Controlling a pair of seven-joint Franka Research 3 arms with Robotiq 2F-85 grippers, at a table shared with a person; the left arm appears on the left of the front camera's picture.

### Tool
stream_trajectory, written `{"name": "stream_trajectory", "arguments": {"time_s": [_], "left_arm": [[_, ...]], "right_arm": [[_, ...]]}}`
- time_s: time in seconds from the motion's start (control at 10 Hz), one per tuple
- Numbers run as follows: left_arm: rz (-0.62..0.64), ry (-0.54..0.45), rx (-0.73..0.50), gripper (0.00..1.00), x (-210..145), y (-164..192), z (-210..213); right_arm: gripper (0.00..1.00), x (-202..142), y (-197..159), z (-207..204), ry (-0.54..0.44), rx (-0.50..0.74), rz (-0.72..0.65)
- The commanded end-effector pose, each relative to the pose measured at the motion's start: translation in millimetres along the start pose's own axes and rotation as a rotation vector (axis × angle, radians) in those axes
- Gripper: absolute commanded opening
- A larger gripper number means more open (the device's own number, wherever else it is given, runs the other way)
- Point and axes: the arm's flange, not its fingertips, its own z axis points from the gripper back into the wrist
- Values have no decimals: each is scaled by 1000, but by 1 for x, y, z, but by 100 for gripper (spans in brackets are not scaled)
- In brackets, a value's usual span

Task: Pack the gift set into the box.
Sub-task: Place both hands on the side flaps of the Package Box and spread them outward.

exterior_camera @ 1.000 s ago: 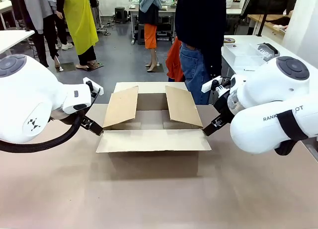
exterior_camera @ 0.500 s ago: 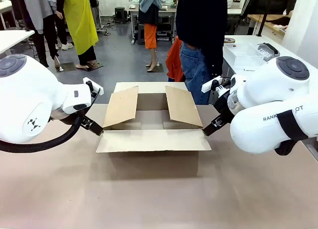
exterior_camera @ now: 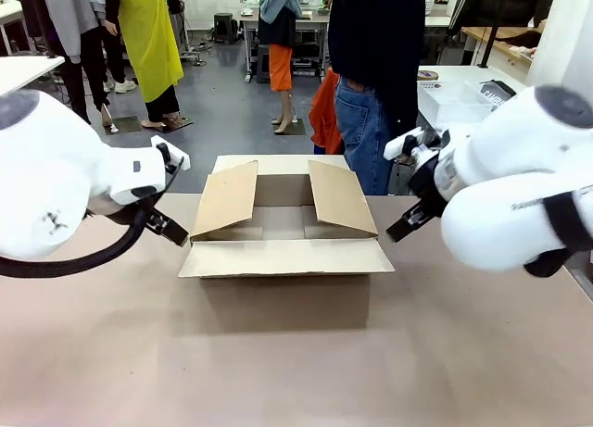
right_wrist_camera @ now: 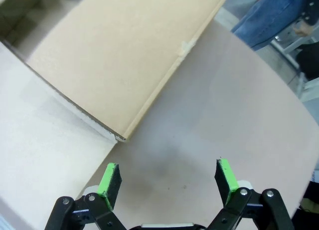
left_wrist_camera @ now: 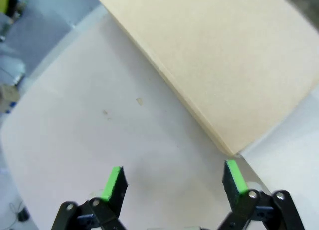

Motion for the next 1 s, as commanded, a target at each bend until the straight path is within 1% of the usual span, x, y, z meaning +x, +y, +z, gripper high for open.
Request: {"name": "stream_trajectory", "arguments": {"time_s": [0.0,0.1,0.2,0.3,0.4,0.5,0.6,0.7,0.8,0.9], "left_arm": [[9,-76,-11,100,-43,6,101],[36,-175,-30,100,-57,7,139],[45,-270,-100,100,-73,13,165],[93,-343,-187,100,-93,28,178],[190,-443,-283,100,-122,54,192],[348,-523,-284,100,-159,87,201],[445,-614,-401,100,-198,119,201],[521,-642,-509,100,-228,147,188],[604,-616,-602,100,-253,176,166],[671,-577,-692,100,-261,182,133]], "right_arm": [[100,-27,-22,79,-33,54,-10],[100,-41,-36,107,-38,73,-78],[100,-57,-54,130,-80,115,-211],[100,-74,-72,146,-120,158,-390],[100,-98,-94,166,-153,292,-622],[100,-131,-121,182,-225,374,-828],[100,-171,-144,192,-344,534,-954],[100,-204,-159,189,-442,644,-1034],[100,-230,-171,179,-506,721,-1106],[100,-248,-177,166,-547,769,-1163]]}}
